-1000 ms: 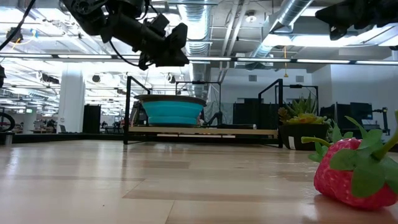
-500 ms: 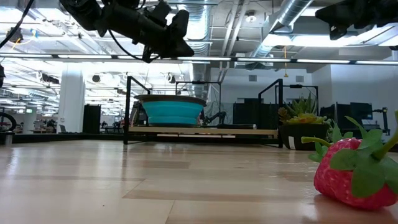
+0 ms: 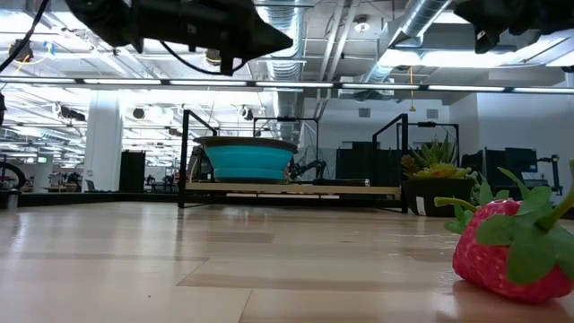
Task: Pick & Place Fruit
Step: Put the strawberry into the basket
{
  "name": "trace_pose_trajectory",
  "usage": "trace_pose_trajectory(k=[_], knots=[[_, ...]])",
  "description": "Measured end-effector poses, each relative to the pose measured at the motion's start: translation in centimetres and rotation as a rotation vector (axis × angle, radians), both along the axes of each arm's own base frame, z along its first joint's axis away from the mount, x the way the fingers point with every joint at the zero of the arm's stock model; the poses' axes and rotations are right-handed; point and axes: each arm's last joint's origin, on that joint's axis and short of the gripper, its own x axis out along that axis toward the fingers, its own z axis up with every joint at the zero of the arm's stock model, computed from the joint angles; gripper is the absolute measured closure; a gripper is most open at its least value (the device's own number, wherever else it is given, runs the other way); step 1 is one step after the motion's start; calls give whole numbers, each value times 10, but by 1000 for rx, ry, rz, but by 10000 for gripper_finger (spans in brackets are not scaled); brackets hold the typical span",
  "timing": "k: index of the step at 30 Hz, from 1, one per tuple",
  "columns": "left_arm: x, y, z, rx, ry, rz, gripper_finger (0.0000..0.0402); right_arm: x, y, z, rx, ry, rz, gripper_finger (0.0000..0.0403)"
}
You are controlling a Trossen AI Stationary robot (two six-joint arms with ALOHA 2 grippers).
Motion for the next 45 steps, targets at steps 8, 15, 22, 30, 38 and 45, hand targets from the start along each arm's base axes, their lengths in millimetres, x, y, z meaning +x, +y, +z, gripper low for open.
trace_pose_trajectory(k=[8, 15, 22, 30, 38, 45], knots=[[-8, -32, -12, 21, 9, -106, 399, 0, 1, 3, 124, -34, 18, 403], [-14, -64, -6, 62, -41, -135, 399, 16, 7, -3, 189, 53, 108, 403], [-19, -80, -6, 55, -48, -148, 398, 43, 18, -12, 271, 212, 155, 403], [-19, -79, -5, 50, -53, -146, 398, 64, 43, 5, 245, 366, 224, 403], [-19, -79, -5, 47, -54, -145, 398, 82, 75, 16, 189, 580, 195, 403], [-18, -77, -5, 47, -54, -139, 398, 97, 108, 10, 244, 756, 231, 403]])
